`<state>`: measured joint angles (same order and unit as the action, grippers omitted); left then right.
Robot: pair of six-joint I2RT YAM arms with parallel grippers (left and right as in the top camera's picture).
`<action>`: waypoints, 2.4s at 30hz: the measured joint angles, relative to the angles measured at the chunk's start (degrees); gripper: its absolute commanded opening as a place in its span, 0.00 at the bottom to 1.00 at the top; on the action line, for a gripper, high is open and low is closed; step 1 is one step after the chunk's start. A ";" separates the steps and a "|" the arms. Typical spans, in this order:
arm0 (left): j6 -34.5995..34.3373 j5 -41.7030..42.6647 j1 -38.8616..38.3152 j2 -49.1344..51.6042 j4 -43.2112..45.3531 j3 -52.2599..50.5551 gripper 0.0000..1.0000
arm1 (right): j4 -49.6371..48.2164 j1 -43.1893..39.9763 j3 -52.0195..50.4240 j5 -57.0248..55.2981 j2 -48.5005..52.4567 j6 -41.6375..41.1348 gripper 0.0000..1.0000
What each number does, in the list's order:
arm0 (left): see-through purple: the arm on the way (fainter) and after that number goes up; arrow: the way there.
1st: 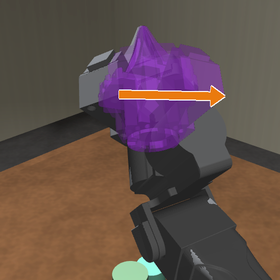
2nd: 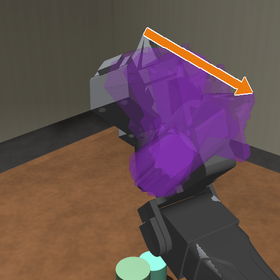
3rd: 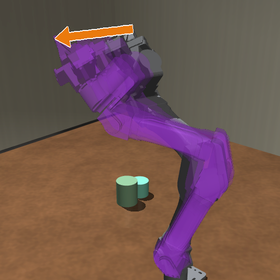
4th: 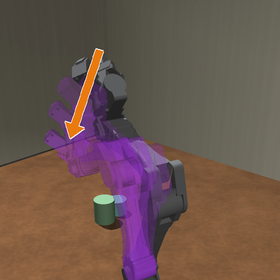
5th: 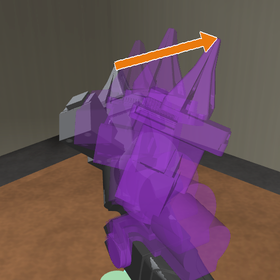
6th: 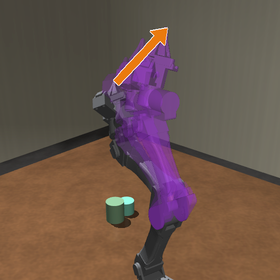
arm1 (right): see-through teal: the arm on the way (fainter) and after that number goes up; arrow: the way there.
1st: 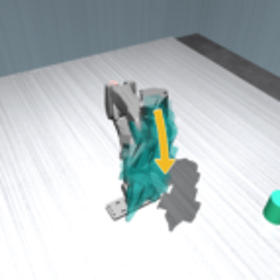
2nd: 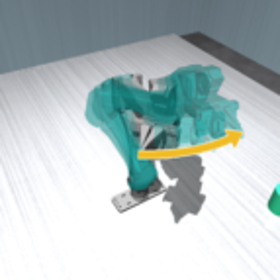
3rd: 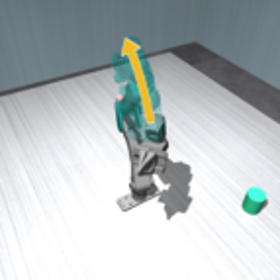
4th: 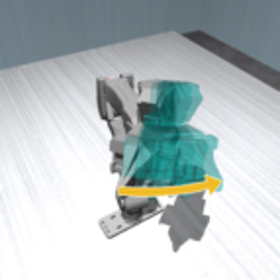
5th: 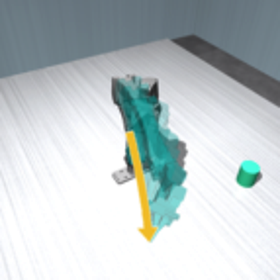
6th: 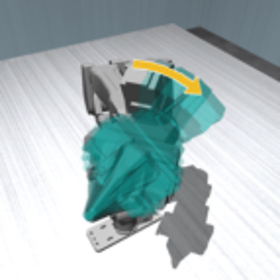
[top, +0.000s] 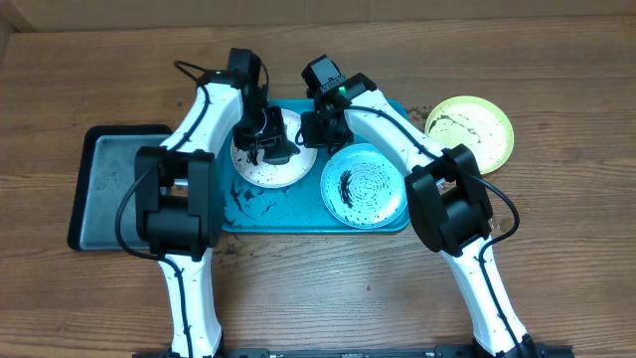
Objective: Clean dirty plates on tray and stack at the side
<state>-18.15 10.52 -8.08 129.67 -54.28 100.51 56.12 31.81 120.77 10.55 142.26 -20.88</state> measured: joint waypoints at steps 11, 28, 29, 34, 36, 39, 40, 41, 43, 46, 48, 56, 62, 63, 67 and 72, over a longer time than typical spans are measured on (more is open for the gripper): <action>-4.37 -25.55 -0.22 0.00 -9.18 1.31 0.04 | -0.04 0.11 0.04 1.07 0.00 0.35 0.04; -5.51 4.09 -1.53 1.51 2.86 2.40 0.04 | 0.55 0.15 0.04 1.09 0.00 0.37 0.04; -5.49 3.96 -1.90 1.51 2.80 2.40 0.04 | 0.57 0.15 0.04 1.11 0.00 0.37 0.04; -4.83 3.82 -1.36 1.62 -3.93 3.69 0.04 | 1.38 0.15 0.20 1.16 0.00 0.35 0.04; -3.72 3.82 -0.42 1.73 -10.16 4.63 0.04 | 1.60 0.15 0.26 1.18 0.00 0.33 0.04; -2.36 3.63 2.23 1.90 -16.83 6.69 0.04 | 1.60 0.15 0.28 1.20 0.00 0.37 0.04; -2.14 3.43 3.39 1.90 -18.25 7.48 0.04 | 1.60 0.15 0.28 1.22 0.00 0.35 0.04; -1.81 3.23 4.70 1.90 -19.19 8.31 0.04 | 1.60 0.15 0.28 1.20 0.00 0.35 0.04; -1.29 2.62 6.99 1.90 -19.65 9.35 0.04 | 1.60 0.15 0.28 1.22 0.00 0.35 0.04; -1.11 1.07 9.14 1.90 -19.65 9.46 0.04 | 1.60 0.15 0.28 1.22 0.00 0.37 0.04; -1.07 0.22 9.35 1.90 -19.65 9.51 0.04 | 1.66 0.15 0.28 1.22 0.00 0.37 0.04; -0.90 0.90 8.07 1.92 -17.44 10.16 0.04 | 1.68 0.15 0.31 1.22 0.00 0.35 0.04; -0.15 2.60 4.52 1.95 -12.70 10.23 0.04 | 1.66 0.15 0.31 1.22 0.00 0.33 0.04; -0.37 2.60 3.41 2.01 -11.89 10.23 0.04 | 1.66 0.15 0.31 1.22 0.00 0.35 0.04; -2.97 1.73 -1.20 2.75 -8.39 9.53 0.04 | 1.64 0.15 0.31 1.20 0.00 0.37 0.04; -4.76 0.68 -3.10 2.99 -7.23 6.56 0.04 | 1.84 0.15 0.31 1.22 0.00 0.35 0.04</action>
<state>-22.92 11.20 -11.18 132.66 -61.52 107.07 57.95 31.97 121.08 11.77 142.26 -20.53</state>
